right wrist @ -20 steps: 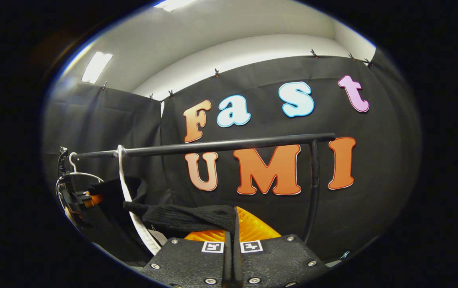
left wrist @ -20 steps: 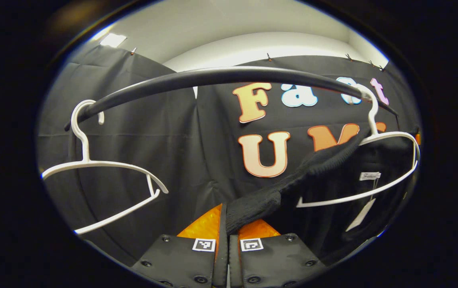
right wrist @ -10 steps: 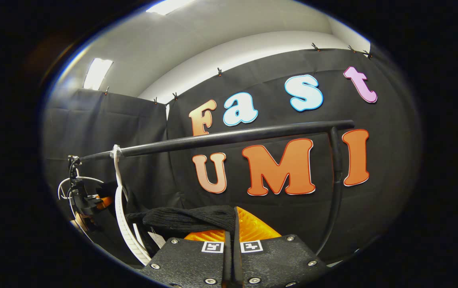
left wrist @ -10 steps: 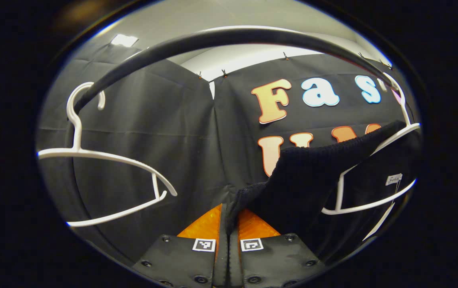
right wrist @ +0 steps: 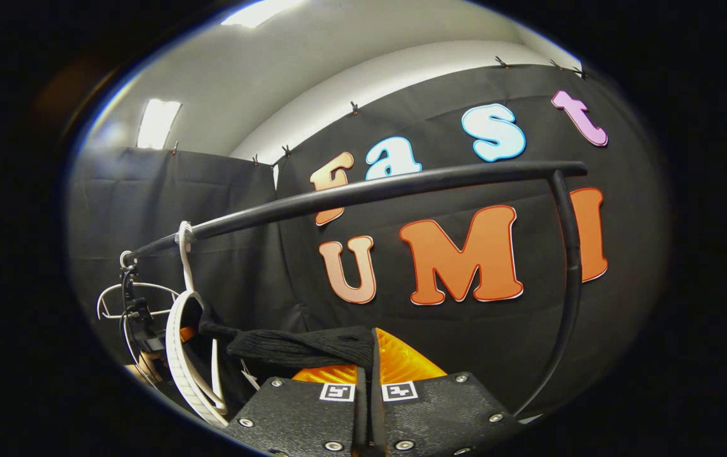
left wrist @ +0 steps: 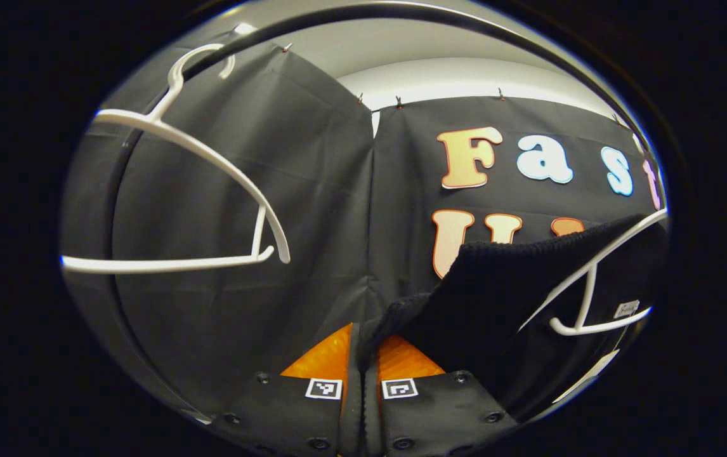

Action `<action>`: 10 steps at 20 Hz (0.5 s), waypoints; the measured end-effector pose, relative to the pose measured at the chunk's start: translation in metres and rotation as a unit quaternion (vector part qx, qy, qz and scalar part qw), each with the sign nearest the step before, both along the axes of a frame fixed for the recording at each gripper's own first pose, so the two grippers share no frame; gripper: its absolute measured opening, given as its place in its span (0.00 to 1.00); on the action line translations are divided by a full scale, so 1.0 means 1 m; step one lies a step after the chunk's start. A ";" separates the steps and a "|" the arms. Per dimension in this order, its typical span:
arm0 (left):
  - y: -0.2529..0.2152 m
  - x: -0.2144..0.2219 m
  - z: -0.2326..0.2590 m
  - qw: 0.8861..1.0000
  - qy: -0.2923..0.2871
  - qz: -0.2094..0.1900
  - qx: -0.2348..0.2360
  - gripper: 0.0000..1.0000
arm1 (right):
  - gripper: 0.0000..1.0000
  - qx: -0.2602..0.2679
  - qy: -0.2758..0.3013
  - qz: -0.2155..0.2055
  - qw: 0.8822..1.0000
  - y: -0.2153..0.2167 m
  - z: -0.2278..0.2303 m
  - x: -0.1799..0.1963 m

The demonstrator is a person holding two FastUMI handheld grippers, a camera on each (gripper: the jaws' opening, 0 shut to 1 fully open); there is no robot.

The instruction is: Grasp the clothes on the hanger with both hands and then place them into the laundry hamper below.

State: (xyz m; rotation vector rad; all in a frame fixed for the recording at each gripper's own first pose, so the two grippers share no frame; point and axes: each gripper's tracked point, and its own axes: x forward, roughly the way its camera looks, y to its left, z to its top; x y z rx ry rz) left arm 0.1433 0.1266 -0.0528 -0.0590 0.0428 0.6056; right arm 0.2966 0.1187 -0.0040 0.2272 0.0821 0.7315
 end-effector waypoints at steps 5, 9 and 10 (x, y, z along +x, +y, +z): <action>0.010 -0.012 -0.037 0.999 0.022 0.009 -0.036 0.09 | 0.01 0.000 0.019 0.011 1.000 0.009 -0.022 0.004; -0.001 -0.029 -0.038 0.999 0.025 0.001 -0.028 0.09 | 0.02 0.009 0.028 0.010 1.000 0.007 -0.033 0.003; -0.005 -0.032 -0.039 0.999 0.026 -0.003 -0.027 0.09 | 0.02 0.012 0.032 0.009 0.999 0.004 -0.034 0.004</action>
